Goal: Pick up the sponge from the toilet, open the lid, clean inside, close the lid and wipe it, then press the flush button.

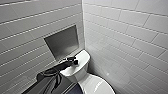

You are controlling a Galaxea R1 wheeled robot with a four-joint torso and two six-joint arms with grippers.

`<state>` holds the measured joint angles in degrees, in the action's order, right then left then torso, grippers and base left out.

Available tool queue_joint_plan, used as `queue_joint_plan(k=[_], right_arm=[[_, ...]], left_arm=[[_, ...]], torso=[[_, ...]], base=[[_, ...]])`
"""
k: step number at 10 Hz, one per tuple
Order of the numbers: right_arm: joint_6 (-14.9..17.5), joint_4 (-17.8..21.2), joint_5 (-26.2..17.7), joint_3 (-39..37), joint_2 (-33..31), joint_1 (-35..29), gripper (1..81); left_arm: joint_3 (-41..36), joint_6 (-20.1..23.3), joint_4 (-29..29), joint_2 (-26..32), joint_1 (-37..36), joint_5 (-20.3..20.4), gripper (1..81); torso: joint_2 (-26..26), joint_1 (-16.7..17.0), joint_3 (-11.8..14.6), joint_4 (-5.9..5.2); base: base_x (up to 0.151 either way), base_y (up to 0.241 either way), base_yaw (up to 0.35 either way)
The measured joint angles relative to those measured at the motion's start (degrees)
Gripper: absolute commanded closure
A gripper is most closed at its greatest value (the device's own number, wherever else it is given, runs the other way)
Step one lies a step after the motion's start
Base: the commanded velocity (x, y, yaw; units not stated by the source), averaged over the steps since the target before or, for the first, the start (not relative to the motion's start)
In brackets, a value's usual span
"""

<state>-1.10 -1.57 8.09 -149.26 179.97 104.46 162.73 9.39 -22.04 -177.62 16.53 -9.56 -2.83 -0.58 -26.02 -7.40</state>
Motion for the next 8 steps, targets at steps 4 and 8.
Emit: queue_joint_plan(k=[4, 8], right_arm=[[0.0, -0.02, 1.0, 0.0, 0.02, 0.0, 81.1], [0.0, -0.35, 0.98, 0.76, -0.01, 0.3, 81.1]], left_arm=[[-0.6, -0.21, -1.9, 0.83, -3.5, -13.56, 81.1], [-3.0, -3.46, -5.68, -2.82, -2.07, -26.62, 81.1]], torso=[[0.02, -0.02, 0.0, 0.0], [0.02, -0.04, -0.02, 0.0]], base=[[0.0, 0.0, 0.0], [0.0, 0.0, 0.0]])
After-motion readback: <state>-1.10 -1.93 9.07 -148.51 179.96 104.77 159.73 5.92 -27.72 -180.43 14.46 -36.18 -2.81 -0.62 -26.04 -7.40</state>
